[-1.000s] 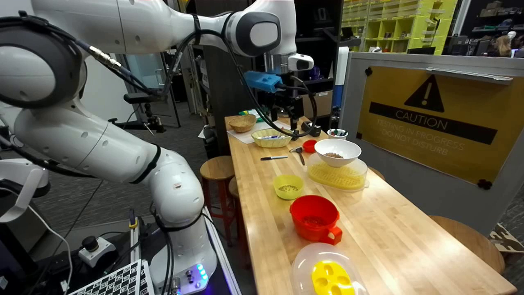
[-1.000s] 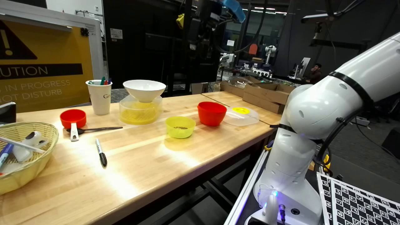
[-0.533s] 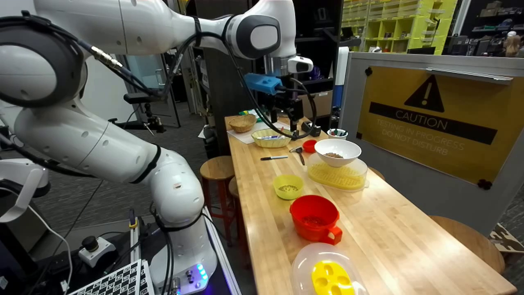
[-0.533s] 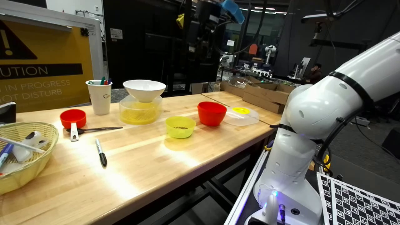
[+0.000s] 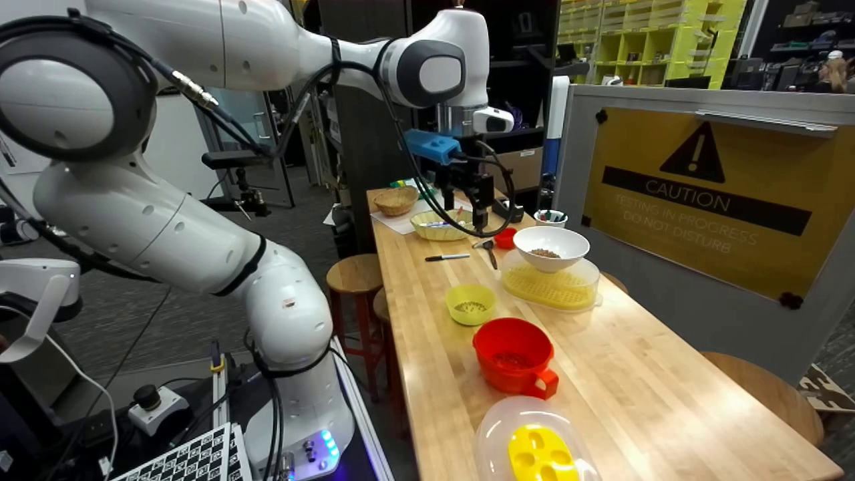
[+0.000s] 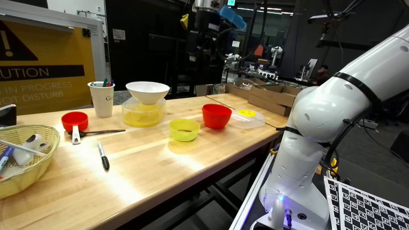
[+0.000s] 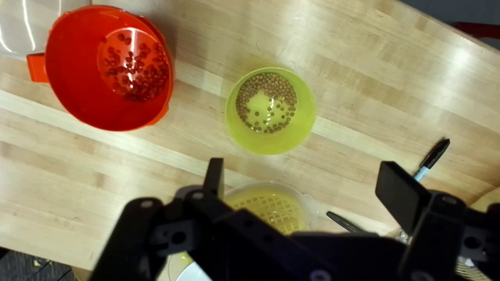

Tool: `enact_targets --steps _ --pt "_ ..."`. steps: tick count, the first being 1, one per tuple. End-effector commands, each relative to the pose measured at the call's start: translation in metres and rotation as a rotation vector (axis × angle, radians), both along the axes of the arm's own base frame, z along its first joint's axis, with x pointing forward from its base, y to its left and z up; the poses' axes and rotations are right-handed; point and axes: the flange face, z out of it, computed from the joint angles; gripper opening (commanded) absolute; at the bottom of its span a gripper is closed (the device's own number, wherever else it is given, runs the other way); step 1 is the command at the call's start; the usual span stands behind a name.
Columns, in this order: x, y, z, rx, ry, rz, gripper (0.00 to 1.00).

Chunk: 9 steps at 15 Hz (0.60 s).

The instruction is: Pour the contents of the orange bowl into the white bowl on the left

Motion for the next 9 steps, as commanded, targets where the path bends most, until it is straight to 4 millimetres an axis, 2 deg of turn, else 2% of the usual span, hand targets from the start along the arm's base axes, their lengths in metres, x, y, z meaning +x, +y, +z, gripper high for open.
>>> enact_targets --steps 1,9 --pt "0.018 -0.011 -0.017 -0.008 0.056 -0.113 1.00" --pt "0.037 -0.055 -0.041 0.012 0.111 -0.356 1.00"
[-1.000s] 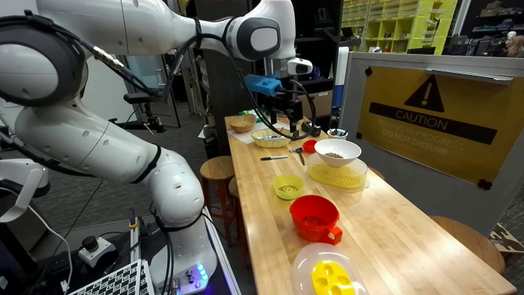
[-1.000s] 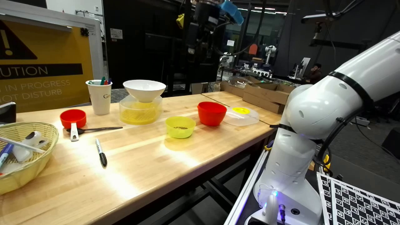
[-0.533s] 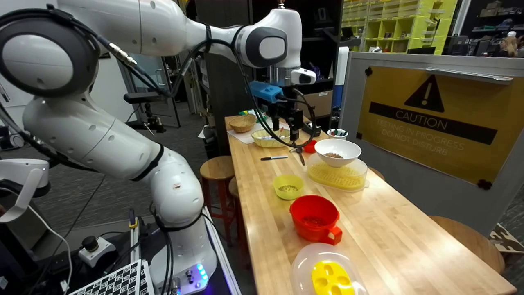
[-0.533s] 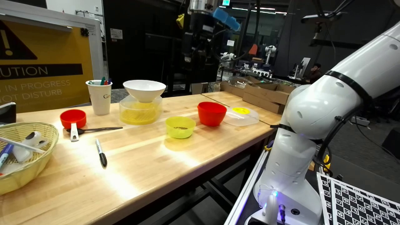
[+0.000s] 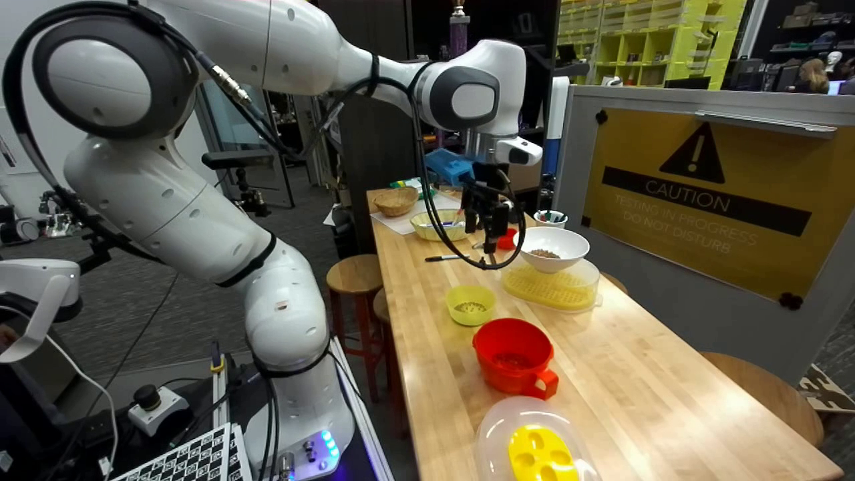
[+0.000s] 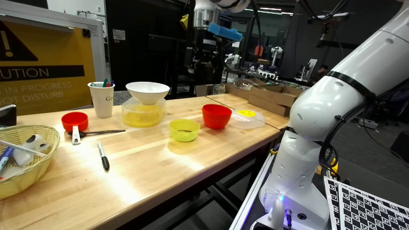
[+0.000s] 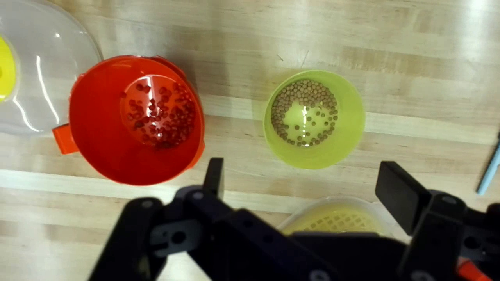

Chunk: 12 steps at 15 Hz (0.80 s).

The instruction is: Pour the contents of the orange bowl into the white bowl on the left

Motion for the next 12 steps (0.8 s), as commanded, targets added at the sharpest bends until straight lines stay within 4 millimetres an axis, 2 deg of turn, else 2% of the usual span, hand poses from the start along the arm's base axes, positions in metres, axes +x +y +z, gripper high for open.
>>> enact_targets --steps 1,8,12 --pt "0.012 -0.020 -0.003 0.010 0.005 -0.103 1.00" --pt "0.022 -0.048 -0.041 -0.012 0.074 -0.273 1.00" --pt "0.021 -0.059 -0.050 -0.034 0.122 -0.399 1.00"
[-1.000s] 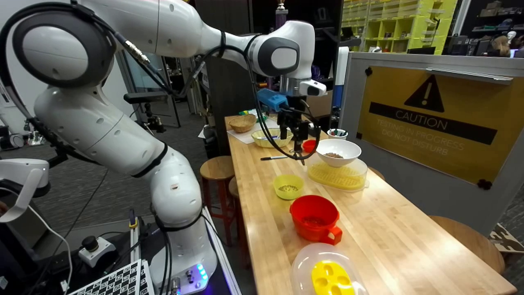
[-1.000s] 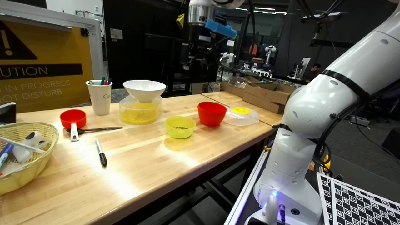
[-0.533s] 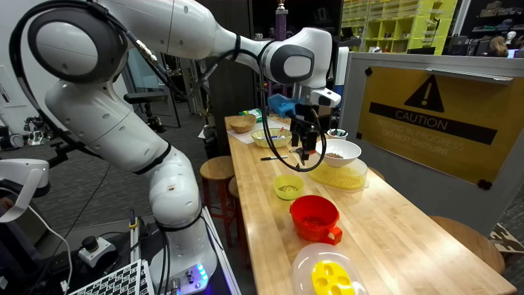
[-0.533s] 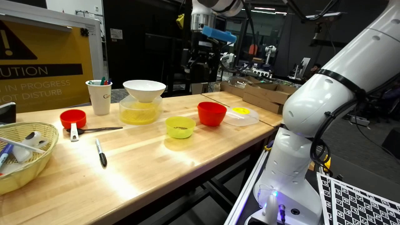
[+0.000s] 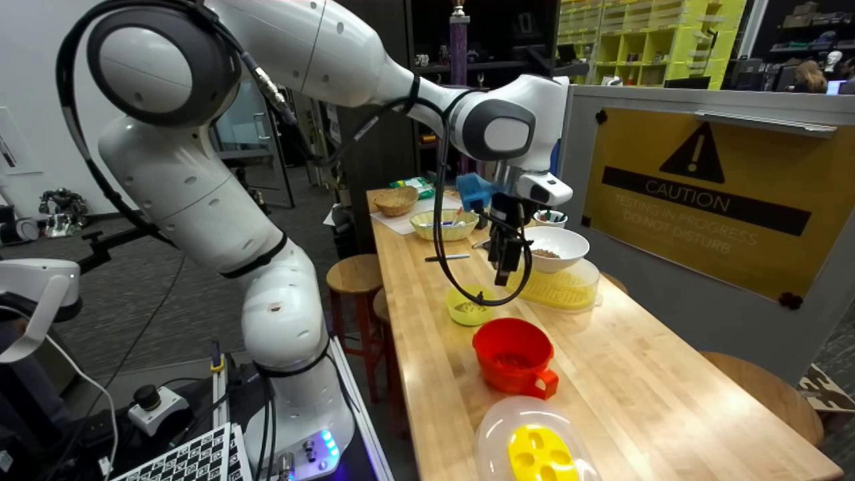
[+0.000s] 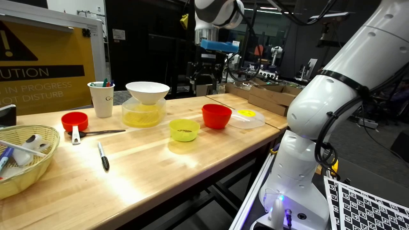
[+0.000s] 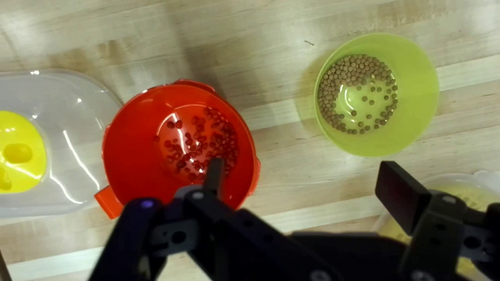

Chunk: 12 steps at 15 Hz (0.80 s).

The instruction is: Pour the contents of the orange bowl into the white bowl on the left

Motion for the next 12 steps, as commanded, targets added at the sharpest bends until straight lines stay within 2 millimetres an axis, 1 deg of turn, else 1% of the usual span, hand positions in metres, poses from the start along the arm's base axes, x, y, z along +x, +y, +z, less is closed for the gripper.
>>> enact_targets --steps 1,5,9,12 --pt "0.000 -0.011 0.000 -0.036 0.032 -0.113 1.00" --pt "-0.004 -0.027 -0.002 -0.030 0.065 -0.227 1.00" --pt "-0.014 -0.044 -0.009 -0.017 0.110 -0.318 1.00" --pt "-0.020 -0.051 -0.012 -0.026 0.135 -0.365 1.00"
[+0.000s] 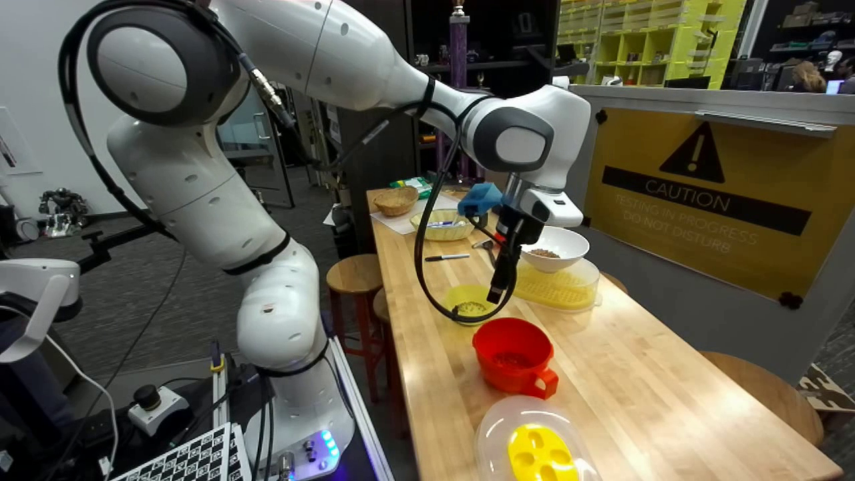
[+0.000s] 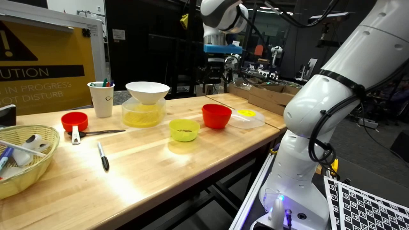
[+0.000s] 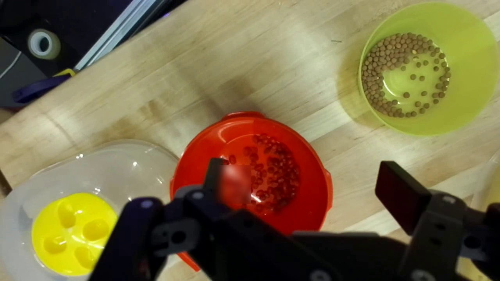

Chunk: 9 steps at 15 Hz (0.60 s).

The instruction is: Pour the contents of the orange bowl into the white bowl on the left

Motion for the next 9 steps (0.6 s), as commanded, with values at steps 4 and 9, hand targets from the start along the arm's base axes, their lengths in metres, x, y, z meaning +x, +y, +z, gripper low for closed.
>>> enact_targets --steps 4,9 --pt "-0.006 -0.001 -0.008 -0.030 0.070 -0.085 1.00" --pt "0.000 -0.008 -0.022 0.017 0.061 -0.007 1.00"
